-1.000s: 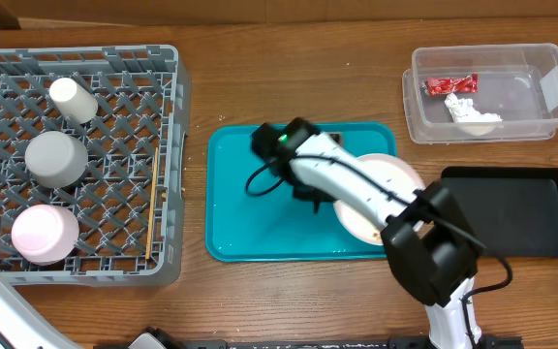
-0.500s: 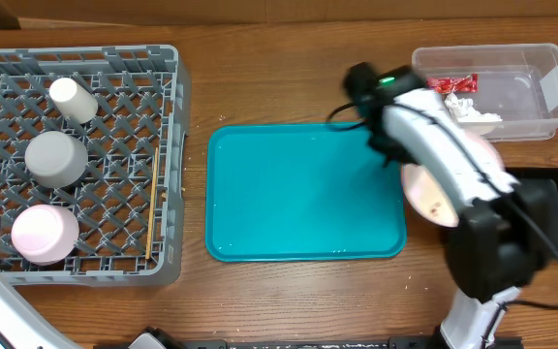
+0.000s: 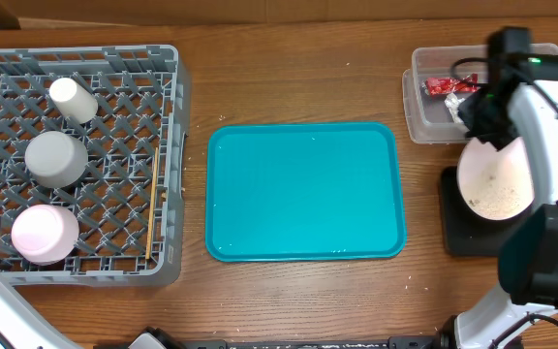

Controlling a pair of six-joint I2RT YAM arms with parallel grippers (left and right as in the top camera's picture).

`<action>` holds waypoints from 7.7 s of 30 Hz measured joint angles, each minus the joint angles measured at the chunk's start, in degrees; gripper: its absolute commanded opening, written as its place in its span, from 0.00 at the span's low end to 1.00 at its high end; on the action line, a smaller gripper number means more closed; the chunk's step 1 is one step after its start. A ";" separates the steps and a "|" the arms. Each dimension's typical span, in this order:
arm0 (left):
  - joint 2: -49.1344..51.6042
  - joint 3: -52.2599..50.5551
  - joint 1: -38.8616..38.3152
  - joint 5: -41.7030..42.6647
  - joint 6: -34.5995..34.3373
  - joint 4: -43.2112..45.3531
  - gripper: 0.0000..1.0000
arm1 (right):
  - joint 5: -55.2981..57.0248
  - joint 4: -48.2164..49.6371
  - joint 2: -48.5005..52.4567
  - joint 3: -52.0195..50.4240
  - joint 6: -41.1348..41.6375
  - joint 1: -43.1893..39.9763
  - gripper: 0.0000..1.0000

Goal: Sort waste into correct bins and load items into the dishwasher
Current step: 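Lift the plate and carry it over the black tray, then tilt the plate to pour the rice onto the black tray, then carry the empty white plate left and set it on the teal tray, then move the left gripper to the plate rim and grasp it, then lift the plate with the left gripper and carry it to the dish rack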

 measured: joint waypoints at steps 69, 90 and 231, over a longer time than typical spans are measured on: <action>0.00 0.00 0.00 0.00 0.00 -0.02 1.00 | -57.88 -7.08 0.00 0.00 -29.00 -44.28 0.04; 0.00 0.00 0.00 0.00 -0.02 -0.02 1.00 | -77.53 -14.67 -5.03 0.28 -51.82 -10.56 0.04; 29.68 37.22 -45.09 56.02 39.45 21.03 0.04 | 14.14 -16.48 -7.63 21.90 -8.22 -4.48 1.00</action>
